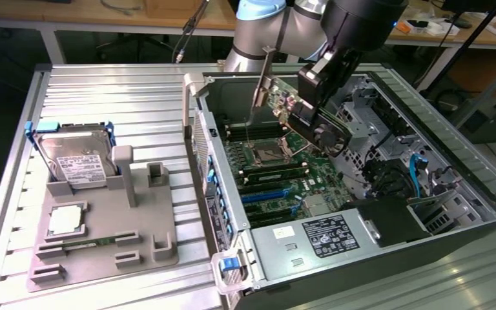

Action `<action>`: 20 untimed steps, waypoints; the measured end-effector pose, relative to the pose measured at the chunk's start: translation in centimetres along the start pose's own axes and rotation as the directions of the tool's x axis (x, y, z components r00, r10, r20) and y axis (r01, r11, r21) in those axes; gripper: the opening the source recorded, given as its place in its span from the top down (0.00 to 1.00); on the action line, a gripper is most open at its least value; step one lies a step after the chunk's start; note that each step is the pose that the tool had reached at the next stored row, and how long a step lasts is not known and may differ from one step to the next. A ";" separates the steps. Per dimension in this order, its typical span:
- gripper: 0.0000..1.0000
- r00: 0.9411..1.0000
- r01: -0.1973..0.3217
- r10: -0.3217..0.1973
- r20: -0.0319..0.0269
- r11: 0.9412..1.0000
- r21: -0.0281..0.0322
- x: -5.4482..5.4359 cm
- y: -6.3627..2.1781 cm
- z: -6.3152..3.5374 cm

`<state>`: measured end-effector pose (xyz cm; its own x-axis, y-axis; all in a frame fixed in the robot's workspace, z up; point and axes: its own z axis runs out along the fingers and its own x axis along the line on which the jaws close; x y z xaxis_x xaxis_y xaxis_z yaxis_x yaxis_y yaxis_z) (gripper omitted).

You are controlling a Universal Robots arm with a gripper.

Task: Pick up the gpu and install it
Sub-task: 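Insert the gpu into the slot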

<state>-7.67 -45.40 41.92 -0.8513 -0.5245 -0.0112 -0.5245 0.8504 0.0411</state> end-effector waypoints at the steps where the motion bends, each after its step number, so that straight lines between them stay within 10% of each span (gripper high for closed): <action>1: 0.73 1.000 0.003 -0.003 0.000 1.000 0.000 0.0 0.00 0.00; 20: 0.73 0.992 0.125 -0.125 -0.005 0.992 -0.002 0.0 0.00 0.00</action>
<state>-7.67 -45.40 41.91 -0.7788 -0.6271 -0.0113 -0.6270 0.7779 0.0412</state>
